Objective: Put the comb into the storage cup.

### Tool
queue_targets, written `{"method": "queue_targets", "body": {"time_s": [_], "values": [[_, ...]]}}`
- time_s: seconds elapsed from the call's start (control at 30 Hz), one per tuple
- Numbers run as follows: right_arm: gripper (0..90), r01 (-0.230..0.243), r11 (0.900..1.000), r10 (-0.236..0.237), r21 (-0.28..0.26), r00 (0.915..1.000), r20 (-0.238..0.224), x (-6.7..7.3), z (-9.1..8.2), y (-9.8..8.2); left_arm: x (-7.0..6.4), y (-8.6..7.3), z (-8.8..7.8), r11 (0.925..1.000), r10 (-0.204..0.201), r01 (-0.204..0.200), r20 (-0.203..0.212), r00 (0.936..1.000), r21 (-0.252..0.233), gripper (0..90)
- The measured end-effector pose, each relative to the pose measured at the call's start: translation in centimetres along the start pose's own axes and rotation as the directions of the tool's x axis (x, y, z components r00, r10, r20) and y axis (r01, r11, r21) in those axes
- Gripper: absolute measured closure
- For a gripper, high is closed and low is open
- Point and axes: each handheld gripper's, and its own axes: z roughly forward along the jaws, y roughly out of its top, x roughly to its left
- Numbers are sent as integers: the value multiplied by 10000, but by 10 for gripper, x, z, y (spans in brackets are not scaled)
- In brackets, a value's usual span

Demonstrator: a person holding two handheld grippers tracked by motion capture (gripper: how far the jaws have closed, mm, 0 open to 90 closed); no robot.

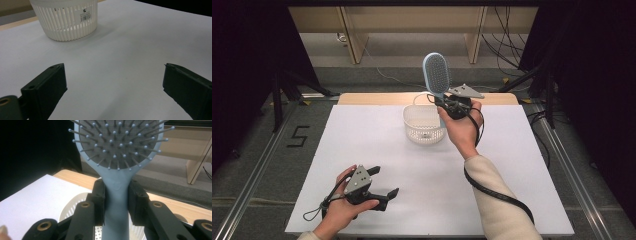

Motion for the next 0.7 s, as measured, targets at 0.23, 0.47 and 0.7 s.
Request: {"method": "queue_targets", "body": {"time_s": [0.23, 0.47, 0.7], "values": [[703, -9, 10000, 9, 16, 10000, -40, 1, 2, 0, 0, 0, 0, 10000, 1, -1, 0, 10000, -9, 47], [703, -6, 10000, 6, 17, 10000, -63, 3, 3, 1, 0, 0, 0, 10000, 7, -7, -8, 10000, -23, 49], [703, 26, 10000, -26, 37, 10000, -77, 4, 5, 1, 0, 0, 0, 10000, 9, -9, -12, 10000, -20, 49]]}}
